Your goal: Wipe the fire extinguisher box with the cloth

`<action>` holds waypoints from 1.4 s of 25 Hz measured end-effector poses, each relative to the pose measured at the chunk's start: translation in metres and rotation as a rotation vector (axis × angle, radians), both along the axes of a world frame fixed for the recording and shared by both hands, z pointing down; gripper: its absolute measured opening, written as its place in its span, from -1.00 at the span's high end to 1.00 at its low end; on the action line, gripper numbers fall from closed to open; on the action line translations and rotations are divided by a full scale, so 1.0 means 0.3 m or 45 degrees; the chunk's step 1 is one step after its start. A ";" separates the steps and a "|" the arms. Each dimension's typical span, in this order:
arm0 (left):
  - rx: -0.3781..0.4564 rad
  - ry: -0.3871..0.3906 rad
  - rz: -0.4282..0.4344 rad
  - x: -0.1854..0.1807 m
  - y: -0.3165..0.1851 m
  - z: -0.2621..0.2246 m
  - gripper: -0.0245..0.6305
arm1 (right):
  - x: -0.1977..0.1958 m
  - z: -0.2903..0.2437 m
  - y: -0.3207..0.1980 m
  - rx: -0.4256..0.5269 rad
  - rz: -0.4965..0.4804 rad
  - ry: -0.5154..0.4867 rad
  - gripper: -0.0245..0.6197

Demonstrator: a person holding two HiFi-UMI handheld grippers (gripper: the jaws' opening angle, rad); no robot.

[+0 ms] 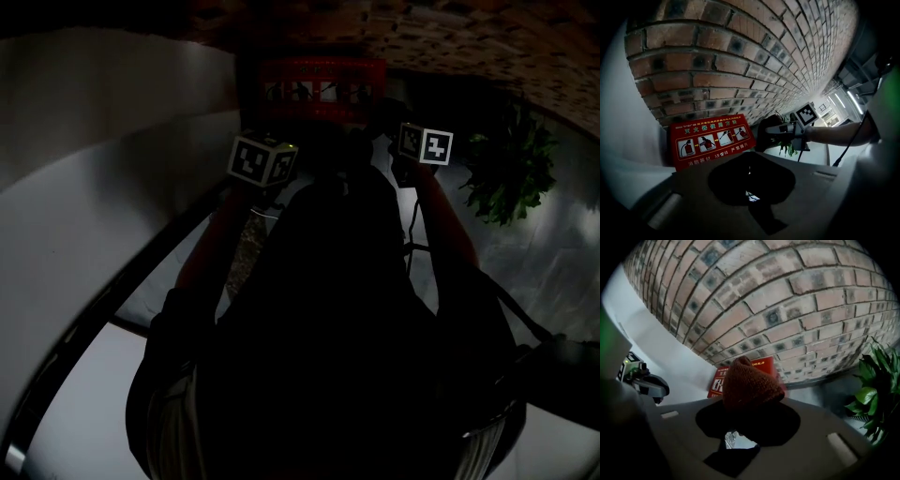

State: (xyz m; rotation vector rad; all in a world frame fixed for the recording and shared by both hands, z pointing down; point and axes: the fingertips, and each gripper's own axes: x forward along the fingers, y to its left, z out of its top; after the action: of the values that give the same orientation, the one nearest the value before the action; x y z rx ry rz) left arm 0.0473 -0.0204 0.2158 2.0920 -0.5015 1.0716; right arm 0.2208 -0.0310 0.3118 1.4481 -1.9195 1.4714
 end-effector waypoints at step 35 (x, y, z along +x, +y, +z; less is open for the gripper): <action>-0.083 0.009 -0.111 -0.290 -0.101 0.103 0.92 | -0.002 0.283 -0.094 -0.154 0.197 0.233 0.49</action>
State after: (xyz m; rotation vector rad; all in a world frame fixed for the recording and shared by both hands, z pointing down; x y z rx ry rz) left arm -0.0396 -0.0506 0.2465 1.9980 -0.5420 1.0170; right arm 0.2202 -0.0592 0.3968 1.6437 -1.6148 1.4377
